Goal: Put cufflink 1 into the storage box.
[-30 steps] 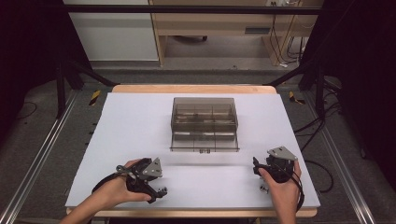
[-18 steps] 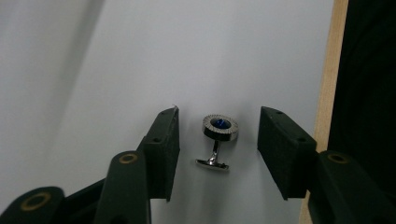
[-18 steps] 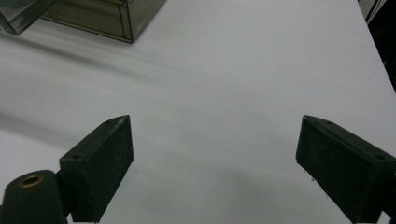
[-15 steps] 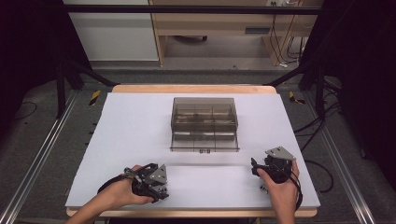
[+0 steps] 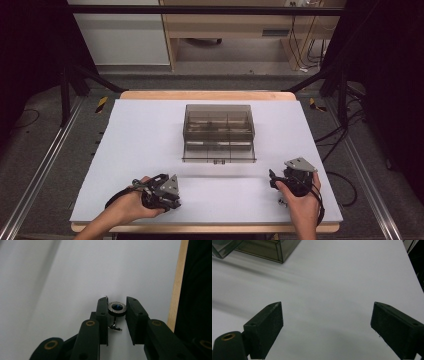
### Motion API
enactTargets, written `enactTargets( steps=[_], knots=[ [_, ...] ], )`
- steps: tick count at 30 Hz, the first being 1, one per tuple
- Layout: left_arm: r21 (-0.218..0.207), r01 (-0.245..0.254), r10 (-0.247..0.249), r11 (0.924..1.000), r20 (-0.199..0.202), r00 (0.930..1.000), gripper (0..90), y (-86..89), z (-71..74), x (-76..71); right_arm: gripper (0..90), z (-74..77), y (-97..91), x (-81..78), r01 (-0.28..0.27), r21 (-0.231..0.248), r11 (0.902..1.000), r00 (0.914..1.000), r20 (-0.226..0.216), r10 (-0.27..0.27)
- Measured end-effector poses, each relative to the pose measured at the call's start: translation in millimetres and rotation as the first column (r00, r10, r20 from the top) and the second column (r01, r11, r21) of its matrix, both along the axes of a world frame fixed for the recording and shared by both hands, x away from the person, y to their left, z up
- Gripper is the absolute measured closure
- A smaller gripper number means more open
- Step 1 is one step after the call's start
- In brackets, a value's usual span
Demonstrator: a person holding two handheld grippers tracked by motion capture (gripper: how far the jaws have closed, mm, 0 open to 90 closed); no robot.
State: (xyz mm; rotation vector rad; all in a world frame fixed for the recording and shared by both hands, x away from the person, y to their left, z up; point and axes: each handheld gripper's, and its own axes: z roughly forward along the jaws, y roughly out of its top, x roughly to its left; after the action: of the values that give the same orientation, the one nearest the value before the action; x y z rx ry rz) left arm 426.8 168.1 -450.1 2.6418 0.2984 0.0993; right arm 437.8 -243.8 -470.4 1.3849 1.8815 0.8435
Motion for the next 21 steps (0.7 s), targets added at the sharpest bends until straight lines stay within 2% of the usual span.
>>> enactTargets(
  steps=[4, 8, 11, 17, 21],
  knots=[
    [-0.005, 0.0, 0.0, 1.0, 0.025, 0.9997, 72.9, -2.1, 5.7, 1.4, 11.3, -0.2, -2.2, -0.4, 0.001, -0.001, 1.0, 1.0, 0.002, -0.001],
    [-0.043, -0.013, 0.015, 0.999, 0.034, 0.9993, 72.9, -2.8, 12.0, 3.2, 10.8, -0.7, -4.0, -0.7, 0.008, 0.006, 0.9999, 1.0, -0.002, -0.008],
    [-0.038, -0.005, 0.007, 0.9992, 0.047, 0.9989, 72.9, -4.8, 16.1, 4.1, 10.7, -1.0, -5.1, -0.9, 0.009, 0.002, 1.0, 1.0, 0.0, -0.009],
    [-0.07, 0.0, 0.004, 0.9975, 0.059, 0.9983, 72.9, -15.4, 21.8, 0.9, 10.2, -1.3, -4.4, -0.8, 0.009, 0.005, 0.9999, 1.0, -0.001, -0.009],
    [-0.076, 0.017, -0.011, 0.9969, 0.076, 0.9971, 73.0, -25.6, 27.9, 1.0, 10.1, -1.5, -4.9, -0.9, 0.006, 0.016, 0.9999, 1.0, 0.0, -0.006]
  ],
)
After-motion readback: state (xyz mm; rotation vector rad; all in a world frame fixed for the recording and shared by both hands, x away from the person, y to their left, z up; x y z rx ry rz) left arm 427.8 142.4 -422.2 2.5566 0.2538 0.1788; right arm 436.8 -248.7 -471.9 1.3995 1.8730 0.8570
